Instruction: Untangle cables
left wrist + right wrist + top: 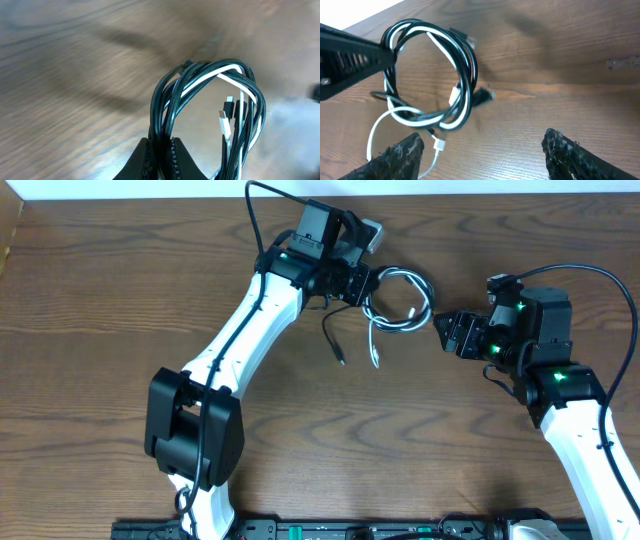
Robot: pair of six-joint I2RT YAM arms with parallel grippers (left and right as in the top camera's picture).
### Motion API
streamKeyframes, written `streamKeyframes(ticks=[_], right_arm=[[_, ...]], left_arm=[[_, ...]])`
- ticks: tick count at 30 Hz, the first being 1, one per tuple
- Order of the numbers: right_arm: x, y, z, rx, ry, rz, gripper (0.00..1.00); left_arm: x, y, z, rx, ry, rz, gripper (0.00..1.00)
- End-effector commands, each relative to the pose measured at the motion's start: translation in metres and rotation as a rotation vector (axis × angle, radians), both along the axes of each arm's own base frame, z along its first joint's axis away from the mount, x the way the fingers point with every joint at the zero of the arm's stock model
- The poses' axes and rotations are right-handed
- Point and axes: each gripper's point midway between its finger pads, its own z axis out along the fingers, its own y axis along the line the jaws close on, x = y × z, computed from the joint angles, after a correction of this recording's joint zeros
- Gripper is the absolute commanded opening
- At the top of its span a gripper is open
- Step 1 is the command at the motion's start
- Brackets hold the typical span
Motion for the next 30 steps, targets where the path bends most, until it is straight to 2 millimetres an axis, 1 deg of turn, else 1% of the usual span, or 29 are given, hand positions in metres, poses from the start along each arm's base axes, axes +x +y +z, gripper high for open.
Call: streamKeyframes(ticks=[1,7,13,17,22,24,27,28,30], right_arm=[[0.003,0.0,0.004,-0.002,-0.018,0.001,0.73],[0.006,0.0,0.007,0.0,-0.034,0.001,0.72],[0.007,0.0,0.009,0.0,-0.04,0.001,0.72],[0.006,0.0,0.008,-0.001,-0.036,0.0,0.68],[0.005,0.0,0.007,-0.001,-0.032,0.0,0.55],[0.005,0.0,0.007,-0.001,-0.032,0.0,0.47],[0.005,0.0,0.006,-0.002,-0.029,0.0,0.38],[0.004,0.0,0.006,-0.002,-0.025,0.0,0.35],[0.004,0.0,0.005,-0.002,-0.021,0.0,0.34]], left_arm=[[-0.017,-0.016,0.013,-0.117,0.071,-0.081,0.08],[-0.029,-0.023,0.021,-0.182,0.109,-0.139,0.07],[-0.035,-0.027,0.024,-0.205,0.125,-0.161,0.08],[-0.039,-0.03,0.028,-0.234,0.138,-0.186,0.07],[-0.047,-0.034,0.035,-0.284,0.16,-0.228,0.08],[-0.05,-0.036,0.039,-0.304,0.167,-0.245,0.08],[-0.054,-0.038,0.043,-0.332,0.174,-0.269,0.07],[-0.055,-0.039,0.045,-0.34,0.175,-0.276,0.07],[-0.055,-0.039,0.045,-0.343,0.175,-0.278,0.07]])
